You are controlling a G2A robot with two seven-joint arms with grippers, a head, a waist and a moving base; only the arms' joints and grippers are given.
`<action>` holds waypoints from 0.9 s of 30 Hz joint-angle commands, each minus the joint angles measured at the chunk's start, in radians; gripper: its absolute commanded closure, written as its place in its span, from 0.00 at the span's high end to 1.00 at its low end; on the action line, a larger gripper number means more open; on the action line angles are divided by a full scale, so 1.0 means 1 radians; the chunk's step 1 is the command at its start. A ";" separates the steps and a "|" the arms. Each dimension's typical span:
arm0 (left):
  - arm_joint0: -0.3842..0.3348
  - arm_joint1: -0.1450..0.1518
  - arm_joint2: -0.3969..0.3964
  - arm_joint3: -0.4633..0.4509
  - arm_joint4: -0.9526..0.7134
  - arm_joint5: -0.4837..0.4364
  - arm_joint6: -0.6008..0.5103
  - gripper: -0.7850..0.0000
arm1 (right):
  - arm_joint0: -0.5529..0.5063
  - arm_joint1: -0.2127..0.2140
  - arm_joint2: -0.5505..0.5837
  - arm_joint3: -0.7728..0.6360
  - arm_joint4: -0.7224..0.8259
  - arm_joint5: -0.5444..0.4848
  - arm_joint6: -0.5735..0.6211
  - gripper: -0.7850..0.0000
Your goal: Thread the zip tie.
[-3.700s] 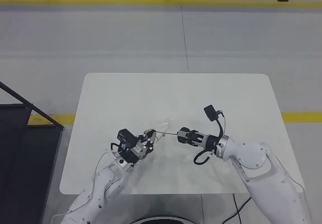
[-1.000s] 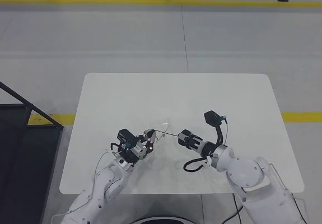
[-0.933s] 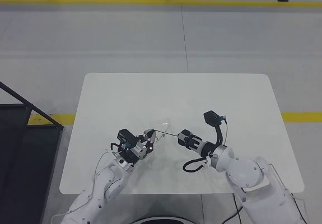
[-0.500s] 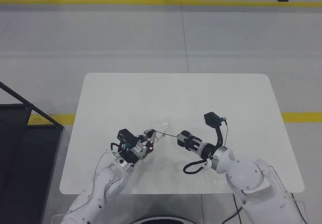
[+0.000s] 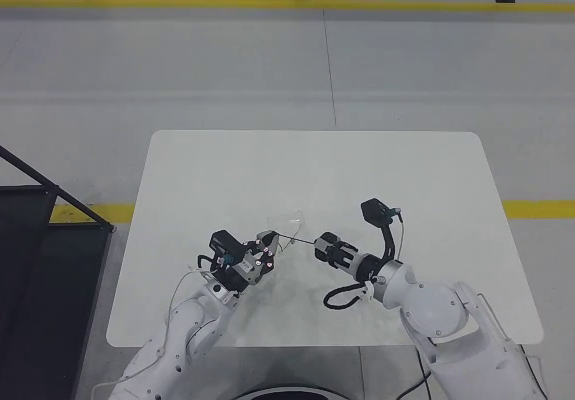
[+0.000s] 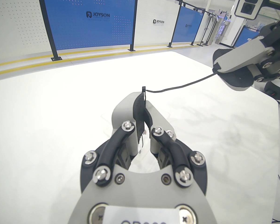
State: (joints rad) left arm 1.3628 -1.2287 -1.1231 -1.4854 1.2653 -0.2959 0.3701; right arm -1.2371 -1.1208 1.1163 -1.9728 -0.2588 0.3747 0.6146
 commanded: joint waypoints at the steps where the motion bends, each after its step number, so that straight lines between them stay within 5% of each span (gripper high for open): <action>1: 0.000 0.000 0.000 0.000 0.000 0.000 0.000 0.00 | 0.000 -0.002 -0.003 0.000 0.001 0.003 -0.005 0.00; 27: 0.000 0.000 0.000 0.000 0.000 0.000 0.000 0.00 | 0.005 -0.012 -0.010 -0.006 0.012 -0.010 -0.001 0.00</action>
State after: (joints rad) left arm 1.3628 -1.2287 -1.1231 -1.4854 1.2653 -0.2959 0.3701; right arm -1.2317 -1.1328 1.1069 -1.9773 -0.2472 0.3660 0.6136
